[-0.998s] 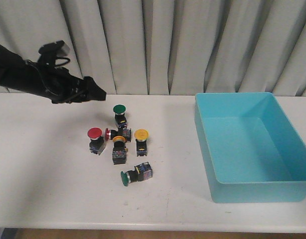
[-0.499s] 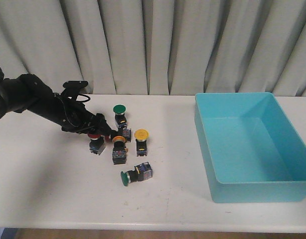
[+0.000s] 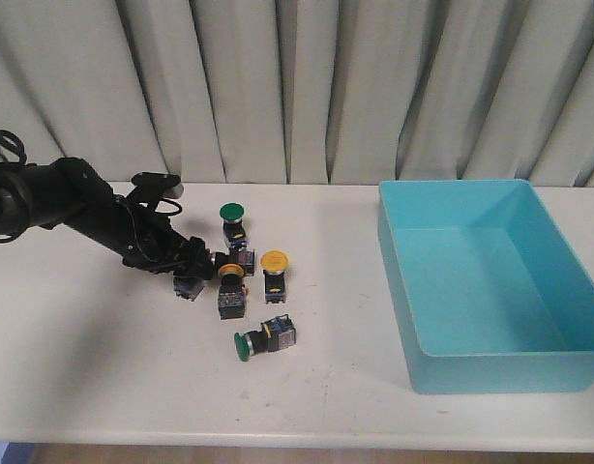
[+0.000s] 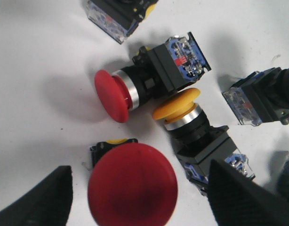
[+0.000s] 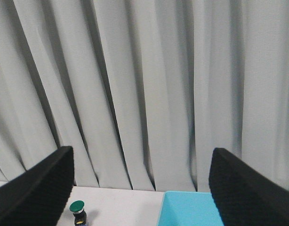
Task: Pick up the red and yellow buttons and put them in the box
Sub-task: 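Reach the left gripper down and grasp the red-capped button, then lift the red button with the left gripper toward the right gripper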
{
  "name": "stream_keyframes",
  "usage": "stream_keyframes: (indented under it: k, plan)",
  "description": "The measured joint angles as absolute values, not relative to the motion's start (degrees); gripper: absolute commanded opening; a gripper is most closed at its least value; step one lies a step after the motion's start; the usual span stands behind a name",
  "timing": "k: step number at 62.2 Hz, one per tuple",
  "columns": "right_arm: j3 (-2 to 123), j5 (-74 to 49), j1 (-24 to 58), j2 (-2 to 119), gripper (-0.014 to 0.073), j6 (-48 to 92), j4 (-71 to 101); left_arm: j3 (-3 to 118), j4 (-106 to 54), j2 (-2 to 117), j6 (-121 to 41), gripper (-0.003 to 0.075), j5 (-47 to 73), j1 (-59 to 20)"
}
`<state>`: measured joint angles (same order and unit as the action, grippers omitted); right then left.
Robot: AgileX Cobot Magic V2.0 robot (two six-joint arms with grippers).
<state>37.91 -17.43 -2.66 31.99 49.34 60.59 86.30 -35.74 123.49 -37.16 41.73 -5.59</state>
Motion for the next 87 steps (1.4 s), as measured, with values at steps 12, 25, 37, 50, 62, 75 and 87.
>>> stream_keyframes:
  k: [12, 25, 37, 50, 62, 75, 87]
  plan:
    - [37.91, -17.54, -2.66, 31.99, 0.0577, 49.34, 60.59, 86.3, -35.56, 123.49, -37.12, 0.0215, 41.73, -5.59]
    - [37.91, -18.9, -2.66, 31.99, 0.0577, 49.34, 60.59, 86.3, -35.3, 123.4, -37.12, -0.0008, 42.29, -5.59]
    - [37.95, -22.24, -2.66, 35.56, 0.0577, 50.2, 61.88, 86.3, -35.21, 118.91, -37.06, -0.0008, 45.79, -5.54]
    - [39.97, -33.07, -2.66, 45.77, 0.0577, 64.33, 71.8, 86.3, -38.4, 107.14, -37.19, -0.0008, 57.92, -5.54]
    - [47.84, -52.37, -2.66, 54.36, 0.0577, 80.59, 81.99, 86.3, -47.09, 94.16, -38.54, -0.0008, 69.73, -5.6]
    - [54.79, -66.04, -2.66, 59.52, 0.0577, 85.33, 84.79, 86.3, -60.92, 82.45, -39.94, -0.0008, 70.44, -7.56]
    - [58.97, -68.53, -2.66, 59.95, 0.0577, 86.71, 86.33, 86.3, -65.77, 80.68, -41.12, -0.0008, 71.27, -15.16]
